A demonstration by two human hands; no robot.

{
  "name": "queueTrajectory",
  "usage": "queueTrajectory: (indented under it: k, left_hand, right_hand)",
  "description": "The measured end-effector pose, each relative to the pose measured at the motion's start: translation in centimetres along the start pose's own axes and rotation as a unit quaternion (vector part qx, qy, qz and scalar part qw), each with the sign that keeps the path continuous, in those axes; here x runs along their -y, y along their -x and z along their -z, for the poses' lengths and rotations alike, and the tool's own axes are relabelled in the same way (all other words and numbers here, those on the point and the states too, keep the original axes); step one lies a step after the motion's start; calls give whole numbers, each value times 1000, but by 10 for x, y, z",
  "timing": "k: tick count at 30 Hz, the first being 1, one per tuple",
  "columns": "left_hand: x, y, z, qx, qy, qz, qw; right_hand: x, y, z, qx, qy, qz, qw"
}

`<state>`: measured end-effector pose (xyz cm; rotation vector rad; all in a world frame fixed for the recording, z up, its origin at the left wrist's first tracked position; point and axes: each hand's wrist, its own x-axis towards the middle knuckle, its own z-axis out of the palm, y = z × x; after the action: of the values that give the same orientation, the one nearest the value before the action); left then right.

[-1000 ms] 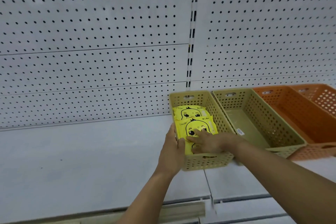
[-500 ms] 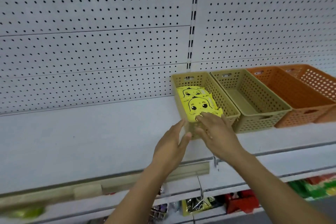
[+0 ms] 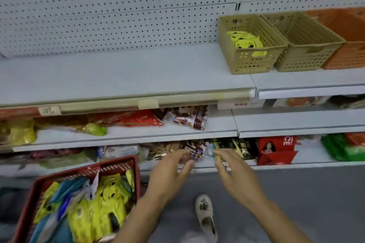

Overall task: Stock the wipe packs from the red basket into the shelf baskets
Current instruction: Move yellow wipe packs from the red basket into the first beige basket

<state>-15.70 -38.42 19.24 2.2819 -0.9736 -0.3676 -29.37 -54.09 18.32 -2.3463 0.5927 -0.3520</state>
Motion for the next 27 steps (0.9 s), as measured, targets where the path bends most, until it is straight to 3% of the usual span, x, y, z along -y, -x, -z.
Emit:
queueTrajectory:
  k: [5, 12, 16, 20, 27]
  left_hand:
    - [55, 81, 6, 51, -35, 90, 994]
    - [144, 156, 22, 34, 68, 222, 972]
    - [211, 191, 42, -8, 140, 323, 936]
    - [289, 212, 62, -36, 174, 420, 890]
    - [387, 187, 66, 11, 202, 507, 838]
  right_hand:
    - [24, 46, -54, 84, -37, -35, 995]
    - [73, 60, -139, 193, -55, -26, 979]
    - [113, 59, -204, 250, -64, -37, 965]
    - [146, 53, -276, 259, -63, -86, 960]
    - [156, 40, -367, 226, 49, -192, 954]
